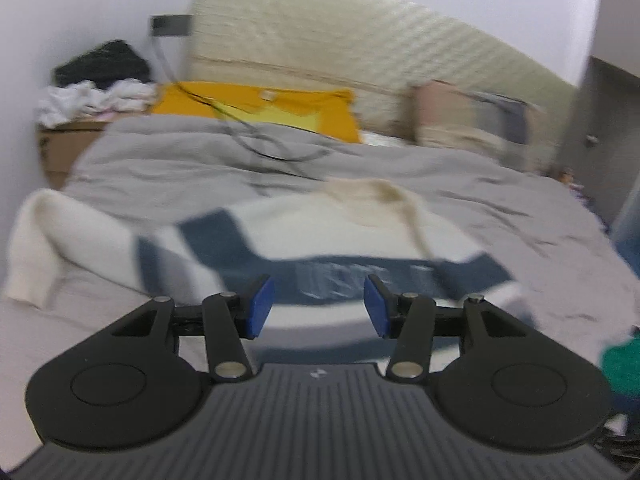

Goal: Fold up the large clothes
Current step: 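Grasp the other sleeve with the right gripper, pull it outward, release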

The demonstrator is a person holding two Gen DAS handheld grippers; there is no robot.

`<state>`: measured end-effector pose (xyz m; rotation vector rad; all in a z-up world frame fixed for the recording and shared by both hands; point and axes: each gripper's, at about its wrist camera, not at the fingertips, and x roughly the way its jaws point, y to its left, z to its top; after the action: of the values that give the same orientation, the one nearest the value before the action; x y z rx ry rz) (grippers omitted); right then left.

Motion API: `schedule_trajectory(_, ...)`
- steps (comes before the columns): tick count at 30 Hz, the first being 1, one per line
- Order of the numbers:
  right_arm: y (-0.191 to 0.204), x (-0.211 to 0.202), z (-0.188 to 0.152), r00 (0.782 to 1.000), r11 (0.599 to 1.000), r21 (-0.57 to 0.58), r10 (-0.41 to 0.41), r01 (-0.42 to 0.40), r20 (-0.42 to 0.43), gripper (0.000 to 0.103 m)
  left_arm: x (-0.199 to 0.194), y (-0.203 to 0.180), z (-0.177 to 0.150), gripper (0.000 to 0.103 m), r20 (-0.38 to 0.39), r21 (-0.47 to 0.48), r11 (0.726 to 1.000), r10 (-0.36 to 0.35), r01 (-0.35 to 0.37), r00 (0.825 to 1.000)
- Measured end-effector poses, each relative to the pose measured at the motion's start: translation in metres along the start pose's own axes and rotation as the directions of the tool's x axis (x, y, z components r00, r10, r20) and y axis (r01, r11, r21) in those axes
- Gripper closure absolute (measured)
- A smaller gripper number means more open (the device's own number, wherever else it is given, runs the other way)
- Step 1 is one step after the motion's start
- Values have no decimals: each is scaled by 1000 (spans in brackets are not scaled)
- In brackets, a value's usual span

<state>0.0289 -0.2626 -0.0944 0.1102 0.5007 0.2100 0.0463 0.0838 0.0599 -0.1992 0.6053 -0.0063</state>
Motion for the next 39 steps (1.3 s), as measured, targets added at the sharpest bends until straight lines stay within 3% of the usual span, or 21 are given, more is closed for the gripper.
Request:
schedule_trajectory(7, -11, 12, -10, 995, 998, 55, -27, 32, -92, 0, -5, -79, -48, 47, -28, 76, 993, -89, 91, 996)
schedule_trajectory(11, -21, 32, -22, 982, 992, 123, -15, 38, -186, 0, 1, -96, -75, 47, -55, 74, 989, -127, 131, 990)
schedule_trajectory(15, -15, 48, -34, 966, 994, 41, -87, 100, -243, 3, 13, -109, -107, 47, -61, 102, 987, -118, 124, 991)
schedule_trajectory(19, -11, 58, -43, 957, 995, -3, -97, 100, -273, 4, 28, -107, -129, 47, -78, 164, 980, -105, 117, 991)
schedule_trajectory(24, -20, 53, -39, 963, 993, 49, -93, 109, -252, 38, 33, -94, -134, 47, -77, 142, 982, -112, 122, 991)
schedule_trajectory(30, -24, 38, -31, 975, 990, 103, -77, 100, -209, 63, 32, -82, -139, 47, -85, 95, 987, -124, 132, 989)
schedule_trajectory(37, -36, 22, -24, 982, 979, 188, -50, 84, -180, 75, 25, -78, -139, 47, -71, 79, 987, -133, 139, 989)
schedule_trajectory(39, -43, 17, -25, 984, 964, 257, -21, 67, -177, 79, 25, -77, -140, 47, -73, 74, 988, -131, 137, 989)
